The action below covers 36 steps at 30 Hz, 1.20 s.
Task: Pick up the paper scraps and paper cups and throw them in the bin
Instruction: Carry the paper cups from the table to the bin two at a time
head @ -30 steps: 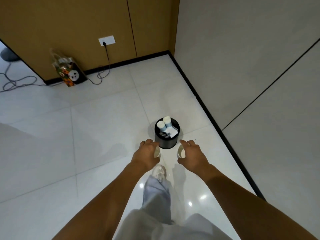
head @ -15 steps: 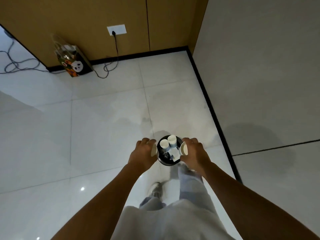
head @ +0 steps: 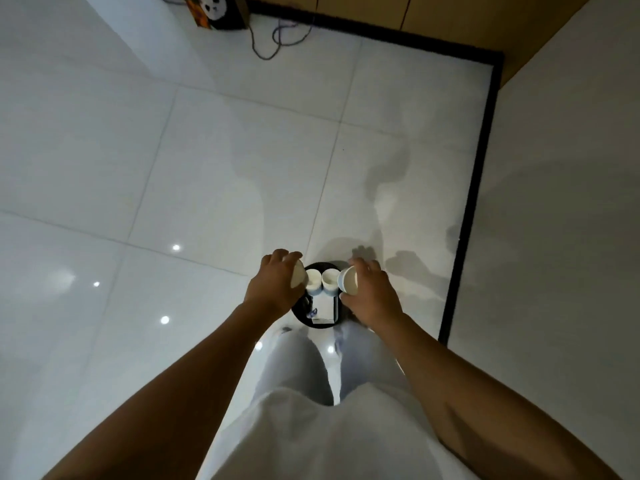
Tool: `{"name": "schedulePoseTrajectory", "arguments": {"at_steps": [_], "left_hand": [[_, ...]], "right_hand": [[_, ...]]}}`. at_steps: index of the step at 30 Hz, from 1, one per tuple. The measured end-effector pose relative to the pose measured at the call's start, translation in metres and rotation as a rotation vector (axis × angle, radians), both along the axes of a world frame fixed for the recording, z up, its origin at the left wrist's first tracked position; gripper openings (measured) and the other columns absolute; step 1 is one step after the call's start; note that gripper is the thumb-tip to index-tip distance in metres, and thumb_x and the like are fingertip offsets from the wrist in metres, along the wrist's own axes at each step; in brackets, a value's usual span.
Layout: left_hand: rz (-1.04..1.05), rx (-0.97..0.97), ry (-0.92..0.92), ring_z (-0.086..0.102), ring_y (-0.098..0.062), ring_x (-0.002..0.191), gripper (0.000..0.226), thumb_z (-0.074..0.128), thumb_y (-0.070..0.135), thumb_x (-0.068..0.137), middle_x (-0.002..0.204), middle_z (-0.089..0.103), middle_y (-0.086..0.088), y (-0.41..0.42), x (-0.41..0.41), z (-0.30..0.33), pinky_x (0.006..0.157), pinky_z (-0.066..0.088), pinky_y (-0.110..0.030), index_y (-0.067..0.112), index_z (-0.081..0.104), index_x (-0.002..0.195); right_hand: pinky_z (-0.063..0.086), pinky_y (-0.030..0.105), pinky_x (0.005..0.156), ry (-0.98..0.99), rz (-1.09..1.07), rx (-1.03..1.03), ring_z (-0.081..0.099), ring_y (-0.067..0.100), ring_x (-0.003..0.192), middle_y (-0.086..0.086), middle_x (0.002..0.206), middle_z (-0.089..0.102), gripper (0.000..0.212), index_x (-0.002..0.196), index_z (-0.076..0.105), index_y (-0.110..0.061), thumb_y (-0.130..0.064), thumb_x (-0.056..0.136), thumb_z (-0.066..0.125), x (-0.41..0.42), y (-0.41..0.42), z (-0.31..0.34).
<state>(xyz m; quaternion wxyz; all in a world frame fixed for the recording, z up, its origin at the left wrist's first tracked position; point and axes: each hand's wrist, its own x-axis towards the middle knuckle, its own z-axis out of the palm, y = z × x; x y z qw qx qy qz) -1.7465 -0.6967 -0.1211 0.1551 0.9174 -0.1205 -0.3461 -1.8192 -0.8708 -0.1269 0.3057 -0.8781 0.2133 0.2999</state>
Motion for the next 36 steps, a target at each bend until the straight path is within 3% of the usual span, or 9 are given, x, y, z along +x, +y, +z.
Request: {"name": "schedulePoseTrajectory", "arguments": {"at_steps": [7,23,36], "left_hand": [[0.121,0.009,-0.029,0.033,-0.023,0.129,0.060,0.066,0.029,0.084,0.142,0.038,-0.002,-0.008,0.030,-0.074,0.090,0.048,-0.041,0.021,0.040,0.139],[0.274,-0.085,0.046,0.037,-0.027,0.125,0.063,0.073,0.019,0.080,0.139,0.042,-0.005,-0.002,0.000,-0.333,0.097,0.038,-0.033,0.017,0.045,0.136],[0.086,0.006,0.213,0.020,-0.029,0.142,0.070,0.066,0.025,0.086,0.155,0.022,-0.007,-0.003,-0.035,-0.384,0.112,0.027,-0.040,0.022,0.029,0.146]], "right_hand": [[0.047,0.041,0.096,0.022,0.021,0.042,0.044,0.029,0.122,0.006,0.139,0.038,0.061,0.141,0.038,-0.021,-0.018,0.086,0.064,0.040,-0.014,-0.081],[0.047,0.040,0.089,0.099,0.076,0.048,0.046,0.029,0.119,0.006,0.134,0.042,0.064,0.139,0.039,-0.022,-0.020,0.082,0.069,0.026,0.015,-0.336],[0.041,0.042,0.105,0.173,0.334,0.017,0.030,0.026,0.134,0.008,0.148,0.027,0.078,0.149,0.021,-0.023,-0.029,0.087,0.067,0.010,0.022,-0.380]]}}
